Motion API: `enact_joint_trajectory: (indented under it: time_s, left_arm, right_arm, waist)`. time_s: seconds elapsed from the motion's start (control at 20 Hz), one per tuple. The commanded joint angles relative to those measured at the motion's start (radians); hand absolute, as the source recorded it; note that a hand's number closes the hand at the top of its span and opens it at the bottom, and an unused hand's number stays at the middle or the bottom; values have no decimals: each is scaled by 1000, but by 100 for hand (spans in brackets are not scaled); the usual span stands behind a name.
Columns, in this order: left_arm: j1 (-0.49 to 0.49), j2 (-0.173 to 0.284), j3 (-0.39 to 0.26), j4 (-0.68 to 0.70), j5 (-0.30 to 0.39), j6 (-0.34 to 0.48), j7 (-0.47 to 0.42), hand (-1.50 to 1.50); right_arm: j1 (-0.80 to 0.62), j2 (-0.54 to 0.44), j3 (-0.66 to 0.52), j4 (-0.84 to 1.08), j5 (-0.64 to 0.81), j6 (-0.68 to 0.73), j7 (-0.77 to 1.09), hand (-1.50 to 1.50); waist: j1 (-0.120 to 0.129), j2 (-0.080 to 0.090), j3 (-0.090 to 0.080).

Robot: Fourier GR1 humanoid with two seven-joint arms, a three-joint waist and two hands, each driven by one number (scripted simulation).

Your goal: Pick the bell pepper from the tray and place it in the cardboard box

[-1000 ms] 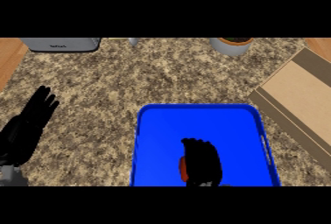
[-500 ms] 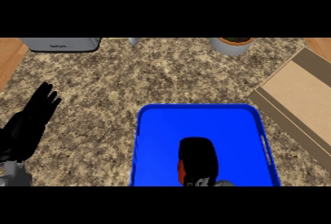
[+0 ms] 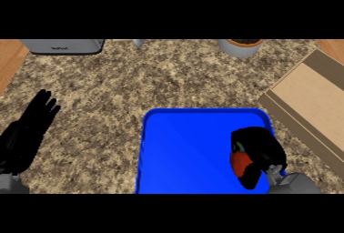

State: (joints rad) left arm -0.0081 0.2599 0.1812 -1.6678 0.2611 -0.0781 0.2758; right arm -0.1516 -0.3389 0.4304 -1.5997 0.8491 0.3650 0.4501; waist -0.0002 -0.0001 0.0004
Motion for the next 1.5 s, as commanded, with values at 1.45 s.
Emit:
enact_joint_trajectory:
  time_s: [1.45]
  left_arm:
    - [36,-38,9,-43,-21,-17,23,0]
  right_arm:
    - [-267,-175,-657,-518,-112,156,188,150]
  waist:
    - [7,0,-1]
